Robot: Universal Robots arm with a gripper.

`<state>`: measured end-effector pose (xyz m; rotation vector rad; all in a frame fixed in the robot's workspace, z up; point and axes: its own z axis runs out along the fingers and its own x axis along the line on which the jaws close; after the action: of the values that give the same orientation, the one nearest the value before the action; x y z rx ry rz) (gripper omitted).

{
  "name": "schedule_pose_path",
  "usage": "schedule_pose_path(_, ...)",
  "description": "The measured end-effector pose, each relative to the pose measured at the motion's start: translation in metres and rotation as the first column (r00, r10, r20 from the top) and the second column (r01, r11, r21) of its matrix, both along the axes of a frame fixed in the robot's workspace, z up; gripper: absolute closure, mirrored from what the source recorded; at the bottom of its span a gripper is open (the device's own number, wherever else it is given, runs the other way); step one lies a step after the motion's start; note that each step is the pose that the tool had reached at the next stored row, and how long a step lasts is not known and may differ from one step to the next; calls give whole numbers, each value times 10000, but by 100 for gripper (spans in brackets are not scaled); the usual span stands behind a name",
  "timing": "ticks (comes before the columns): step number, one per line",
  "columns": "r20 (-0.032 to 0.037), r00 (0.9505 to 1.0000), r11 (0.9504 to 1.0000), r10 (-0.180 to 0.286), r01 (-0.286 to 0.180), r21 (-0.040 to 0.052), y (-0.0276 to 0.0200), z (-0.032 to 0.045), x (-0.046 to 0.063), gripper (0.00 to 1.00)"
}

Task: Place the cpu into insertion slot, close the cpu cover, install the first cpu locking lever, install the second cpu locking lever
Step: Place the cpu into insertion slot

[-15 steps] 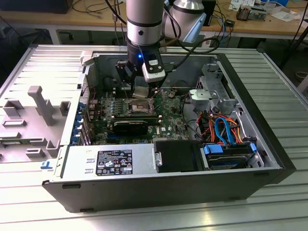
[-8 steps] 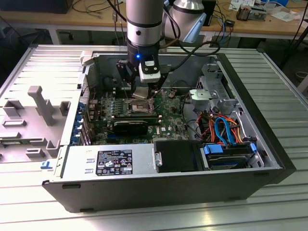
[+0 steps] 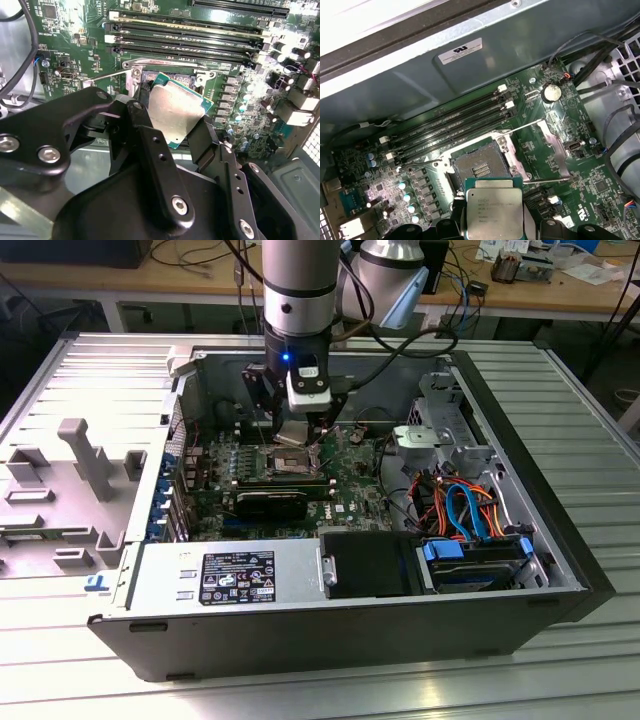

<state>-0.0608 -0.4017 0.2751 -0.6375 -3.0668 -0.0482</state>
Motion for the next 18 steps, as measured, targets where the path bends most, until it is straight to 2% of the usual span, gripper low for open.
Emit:
schedule_pose_path(11,0,9990,9990,-455,455,-8,-1,-3,0,46)
schedule_pose_path(18,1,9941,9941,-1089,1089,-14,-1,-8,0,46)
